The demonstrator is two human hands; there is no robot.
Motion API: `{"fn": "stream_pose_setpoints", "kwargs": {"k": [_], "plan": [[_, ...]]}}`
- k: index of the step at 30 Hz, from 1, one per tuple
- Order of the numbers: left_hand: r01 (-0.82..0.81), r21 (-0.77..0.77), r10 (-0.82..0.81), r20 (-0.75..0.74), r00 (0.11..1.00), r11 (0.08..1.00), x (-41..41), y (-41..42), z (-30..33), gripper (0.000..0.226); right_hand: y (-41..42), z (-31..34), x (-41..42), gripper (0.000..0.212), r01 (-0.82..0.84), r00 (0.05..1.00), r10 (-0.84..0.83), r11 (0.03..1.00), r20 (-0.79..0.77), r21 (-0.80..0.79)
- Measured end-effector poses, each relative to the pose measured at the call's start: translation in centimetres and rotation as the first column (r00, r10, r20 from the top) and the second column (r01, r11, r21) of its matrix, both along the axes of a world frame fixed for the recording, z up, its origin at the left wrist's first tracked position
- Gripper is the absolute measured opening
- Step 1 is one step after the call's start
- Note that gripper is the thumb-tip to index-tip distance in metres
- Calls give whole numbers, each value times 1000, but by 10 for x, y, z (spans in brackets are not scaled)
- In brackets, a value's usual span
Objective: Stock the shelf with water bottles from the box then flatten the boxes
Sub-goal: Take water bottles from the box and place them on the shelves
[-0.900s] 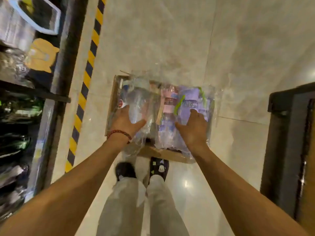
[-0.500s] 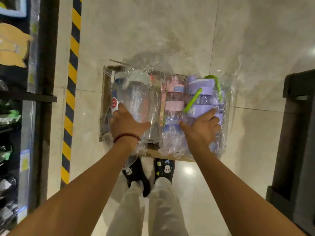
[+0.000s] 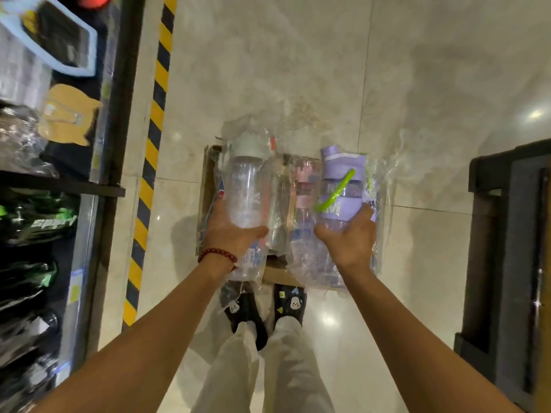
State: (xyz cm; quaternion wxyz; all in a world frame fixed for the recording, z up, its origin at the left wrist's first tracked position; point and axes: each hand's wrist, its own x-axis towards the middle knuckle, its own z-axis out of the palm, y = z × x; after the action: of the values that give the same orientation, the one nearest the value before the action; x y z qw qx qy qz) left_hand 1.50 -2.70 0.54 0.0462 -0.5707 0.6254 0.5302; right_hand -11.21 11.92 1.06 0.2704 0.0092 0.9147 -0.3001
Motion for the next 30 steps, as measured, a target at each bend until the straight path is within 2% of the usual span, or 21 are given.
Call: {"fn": "stream_pose_setpoints", "kwargs": {"k": [3,5,7,11,14,16,18,22,27,30], "plan": [[43,-39,-47,-101,994,998,2,-13,51,67,-13,48,9,89,-28,999,23,988,-36,-154],[24,-78,-37,-164,986,997,1,-20,84,69,-24,77,10,80,-43,999,37,967,-28,-251],[-62,-102,37,-227,973,993,2,-28,120,76,-38,111,9,74,-88,996,79,948,-41,-307],[-198,-113,147,-353,924,974,14,-39,203,88,-63,187,7,78,-191,981,160,886,-107,-422],[-332,-72,261,-475,841,940,28,-43,266,71,-77,249,5,59,-259,965,237,799,-110,-543],[-393,-61,290,-576,765,917,43,-44,303,68,-86,289,7,50,-327,942,299,721,-151,-610],[-468,-89,306,-646,699,879,64,-41,341,79,-97,327,13,48,-418,902,373,637,-216,-647],[-631,-190,310,-744,592,752,113,-29,415,70,-122,396,46,65,-557,795,528,439,-300,-705],[-777,-311,326,-775,541,548,195,-4,480,66,-151,460,120,96,-680,594,686,149,-421,-718],[-841,-351,382,-771,509,412,254,21,502,84,-157,489,177,81,-704,466,754,-2,-464,-710]]}}
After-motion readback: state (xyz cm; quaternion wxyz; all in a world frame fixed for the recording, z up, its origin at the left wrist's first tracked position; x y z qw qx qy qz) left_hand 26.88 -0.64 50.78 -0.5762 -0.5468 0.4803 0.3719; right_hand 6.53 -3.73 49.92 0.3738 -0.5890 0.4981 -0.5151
